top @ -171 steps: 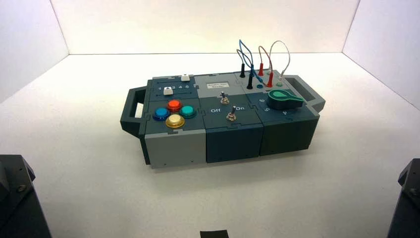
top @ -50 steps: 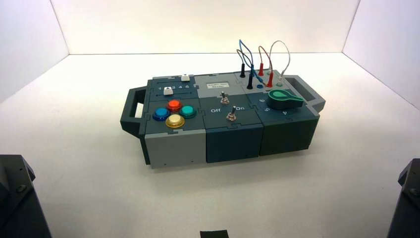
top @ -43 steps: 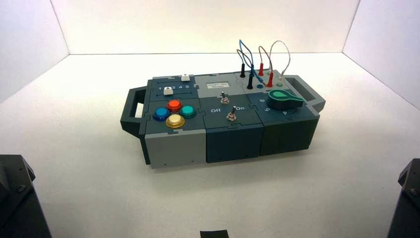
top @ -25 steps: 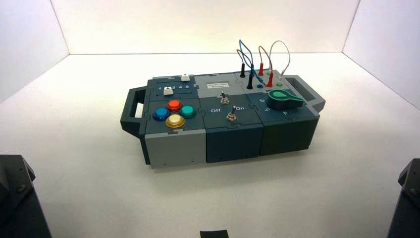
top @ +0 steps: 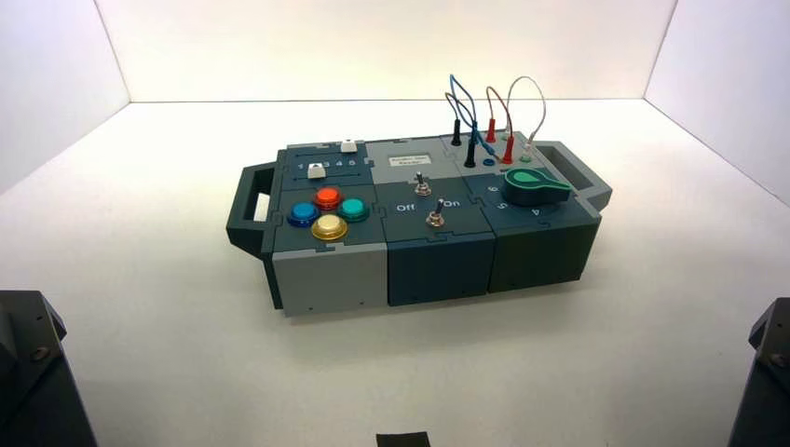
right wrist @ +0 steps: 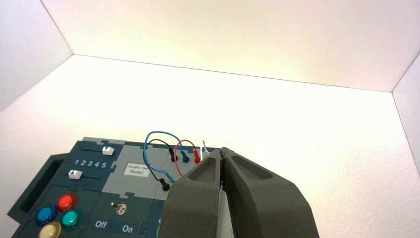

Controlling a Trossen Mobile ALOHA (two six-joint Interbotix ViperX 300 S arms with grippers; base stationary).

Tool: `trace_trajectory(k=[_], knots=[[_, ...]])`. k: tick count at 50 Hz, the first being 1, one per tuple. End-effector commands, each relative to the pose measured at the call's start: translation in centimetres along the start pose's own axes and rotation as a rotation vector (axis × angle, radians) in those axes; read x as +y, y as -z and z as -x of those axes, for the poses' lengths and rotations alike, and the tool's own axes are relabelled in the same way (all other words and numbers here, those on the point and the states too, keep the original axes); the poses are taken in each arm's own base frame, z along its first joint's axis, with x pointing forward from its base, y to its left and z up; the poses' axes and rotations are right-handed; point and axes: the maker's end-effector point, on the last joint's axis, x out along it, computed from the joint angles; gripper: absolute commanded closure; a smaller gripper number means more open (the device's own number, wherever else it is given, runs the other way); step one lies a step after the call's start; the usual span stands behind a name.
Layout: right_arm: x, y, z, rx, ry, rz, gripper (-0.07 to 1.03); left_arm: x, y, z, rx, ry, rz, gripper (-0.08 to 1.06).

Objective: Pull the blue wire.

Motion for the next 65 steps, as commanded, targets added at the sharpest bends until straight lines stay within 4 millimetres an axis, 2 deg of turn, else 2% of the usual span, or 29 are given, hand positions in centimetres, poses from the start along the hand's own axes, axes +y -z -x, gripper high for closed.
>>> trace_trajectory(k=[1, 18, 31, 42, 51, 65], knots=[[0.2, -1.0, 0.1, -0.022, -0.008, 0.003, 0.98, -0.1, -1.2, -0.2, -0.022, -0.002, 0.012, 1.0], [0.5, -1.1, -0.2, -0.037, -0.016, 0.007, 0.98, 0.0, -1.1, -0.6, -0.018, -0.004, 0.015, 1.01], [0.3, -0.2, -1.6, 0.013, -0.009, 0.017, 0.98, 0.2, -0.9, -2.1, -0.003, -0.016, 0.015, 1.01], [0.3, -0.1, -1.8, 0.02, -0.009, 0.018, 0.98, 0.1, -1.8, -2.3, -0.018, -0.015, 0.004, 1.01], [0.3, -0.2, -1.7, 0.016, -0.009, 0.018, 0.98, 0.2, -1.5, -2.6, -0.001, -0.017, 0.004, 1.01], [1.8, -0.5, -1.7, 0.016, -0.06, 0.041, 0.98, 0.1, -1.3, -2.3, 0.021, -0.016, 0.006, 1.01]])
